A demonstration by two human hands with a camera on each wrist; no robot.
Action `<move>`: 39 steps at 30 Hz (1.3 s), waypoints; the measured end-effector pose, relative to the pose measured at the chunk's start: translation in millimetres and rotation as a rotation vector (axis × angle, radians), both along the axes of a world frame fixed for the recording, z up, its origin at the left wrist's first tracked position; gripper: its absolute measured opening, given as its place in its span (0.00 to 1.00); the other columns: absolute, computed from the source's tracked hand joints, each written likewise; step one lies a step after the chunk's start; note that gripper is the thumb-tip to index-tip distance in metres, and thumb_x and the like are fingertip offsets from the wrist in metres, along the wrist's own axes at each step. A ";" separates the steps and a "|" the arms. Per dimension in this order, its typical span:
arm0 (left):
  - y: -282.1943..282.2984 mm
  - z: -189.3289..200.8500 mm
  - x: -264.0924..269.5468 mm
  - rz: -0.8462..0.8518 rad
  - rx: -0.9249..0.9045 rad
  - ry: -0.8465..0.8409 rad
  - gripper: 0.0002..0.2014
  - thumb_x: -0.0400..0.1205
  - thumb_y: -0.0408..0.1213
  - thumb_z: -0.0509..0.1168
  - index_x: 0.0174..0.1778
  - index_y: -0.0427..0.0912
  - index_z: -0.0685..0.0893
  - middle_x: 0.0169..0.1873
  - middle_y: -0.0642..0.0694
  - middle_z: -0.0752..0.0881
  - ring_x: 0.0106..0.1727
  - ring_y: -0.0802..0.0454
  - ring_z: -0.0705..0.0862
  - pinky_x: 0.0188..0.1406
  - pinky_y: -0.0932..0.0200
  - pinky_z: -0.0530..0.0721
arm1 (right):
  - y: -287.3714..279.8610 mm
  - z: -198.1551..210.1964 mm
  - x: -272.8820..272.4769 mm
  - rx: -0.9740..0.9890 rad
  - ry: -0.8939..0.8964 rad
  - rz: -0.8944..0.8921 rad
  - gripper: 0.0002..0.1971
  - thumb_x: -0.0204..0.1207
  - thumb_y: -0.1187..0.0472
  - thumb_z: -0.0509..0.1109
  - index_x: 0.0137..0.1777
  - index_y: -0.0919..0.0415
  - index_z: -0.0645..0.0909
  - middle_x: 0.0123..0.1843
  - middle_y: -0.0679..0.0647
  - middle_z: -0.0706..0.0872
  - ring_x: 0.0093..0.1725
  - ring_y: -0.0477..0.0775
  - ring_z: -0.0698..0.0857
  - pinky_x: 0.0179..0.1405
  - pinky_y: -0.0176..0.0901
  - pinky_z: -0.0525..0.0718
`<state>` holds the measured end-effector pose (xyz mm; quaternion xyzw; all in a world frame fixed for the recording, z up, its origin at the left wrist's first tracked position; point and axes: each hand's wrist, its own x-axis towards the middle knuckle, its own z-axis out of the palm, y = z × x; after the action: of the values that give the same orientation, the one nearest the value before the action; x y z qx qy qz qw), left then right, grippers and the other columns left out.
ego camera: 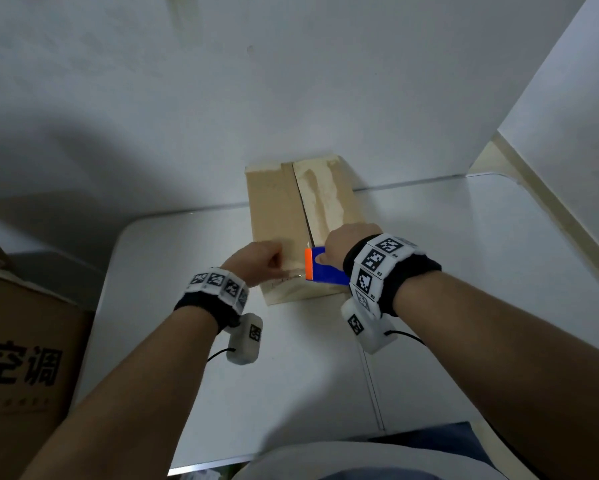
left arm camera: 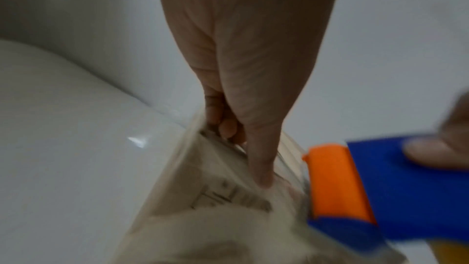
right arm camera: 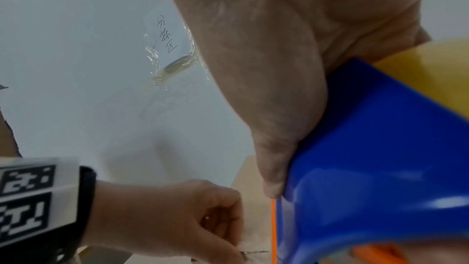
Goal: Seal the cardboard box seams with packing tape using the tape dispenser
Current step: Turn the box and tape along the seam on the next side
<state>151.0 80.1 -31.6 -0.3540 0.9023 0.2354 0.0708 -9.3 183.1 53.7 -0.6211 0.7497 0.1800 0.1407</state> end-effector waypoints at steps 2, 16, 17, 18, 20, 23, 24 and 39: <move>-6.2 -1.8 25.0 0.099 0.006 0.066 0.13 0.76 0.51 0.71 0.39 0.47 0.77 0.37 0.51 0.81 0.38 0.52 0.79 0.35 0.62 0.72 | 0.2 -0.1 -0.3 0.018 0.000 -0.005 0.18 0.83 0.50 0.59 0.34 0.58 0.72 0.28 0.48 0.71 0.30 0.50 0.75 0.28 0.39 0.67; 27.9 -39.9 78.8 0.876 0.844 0.601 0.19 0.81 0.53 0.64 0.58 0.43 0.86 0.53 0.53 0.88 0.63 0.54 0.82 0.67 0.53 0.73 | -5.8 1.9 3.6 0.065 0.025 -0.083 0.21 0.83 0.47 0.57 0.33 0.59 0.72 0.29 0.50 0.73 0.26 0.48 0.71 0.28 0.40 0.70; 28.5 -43.5 80.1 0.879 0.836 0.607 0.16 0.81 0.50 0.66 0.56 0.43 0.86 0.51 0.53 0.88 0.63 0.52 0.82 0.67 0.53 0.73 | -6.2 1.5 4.2 0.073 0.026 -0.089 0.21 0.83 0.46 0.57 0.33 0.59 0.71 0.29 0.51 0.73 0.26 0.48 0.70 0.33 0.42 0.72; 28.7 -46.8 81.1 0.877 0.842 0.614 0.14 0.80 0.48 0.68 0.54 0.43 0.87 0.50 0.53 0.88 0.62 0.51 0.82 0.67 0.53 0.73 | -5.6 2.4 4.2 0.062 0.024 -0.092 0.21 0.83 0.46 0.57 0.32 0.58 0.70 0.29 0.51 0.73 0.26 0.48 0.70 0.37 0.43 0.73; 28.8 -50.2 82.3 0.873 0.850 0.632 0.10 0.79 0.45 0.70 0.51 0.45 0.87 0.48 0.53 0.88 0.59 0.52 0.82 0.66 0.54 0.74 | -4.5 1.6 4.1 0.041 0.026 -0.098 0.22 0.83 0.46 0.57 0.30 0.58 0.69 0.29 0.50 0.73 0.26 0.48 0.70 0.38 0.44 0.73; 29.3 -51.9 79.9 0.889 0.808 0.670 0.08 0.81 0.44 0.68 0.50 0.44 0.87 0.47 0.52 0.88 0.54 0.53 0.83 0.64 0.54 0.74 | -4.2 0.4 3.5 0.051 0.024 -0.115 0.23 0.83 0.45 0.57 0.29 0.57 0.67 0.29 0.50 0.73 0.26 0.48 0.70 0.41 0.45 0.74; 30.4 -53.5 77.7 0.900 0.786 0.688 0.09 0.81 0.43 0.67 0.51 0.44 0.87 0.47 0.51 0.88 0.52 0.53 0.83 0.62 0.54 0.75 | -4.8 1.0 3.8 0.049 0.023 -0.117 0.23 0.83 0.44 0.58 0.29 0.57 0.67 0.29 0.50 0.73 0.26 0.48 0.71 0.41 0.45 0.74; 39.3 -69.7 29.4 1.074 0.415 0.666 0.10 0.85 0.41 0.58 0.51 0.38 0.80 0.62 0.40 0.78 0.43 0.47 0.89 0.55 0.52 0.85 | -5.0 13.9 9.6 0.138 -0.011 -0.173 0.23 0.84 0.45 0.56 0.31 0.59 0.66 0.31 0.52 0.73 0.28 0.48 0.70 0.44 0.43 0.72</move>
<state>180.3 119.4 -101.3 -0.6418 0.5104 0.5036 -0.2720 0.3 178.1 67.6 -0.5436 0.7857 0.2151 0.2022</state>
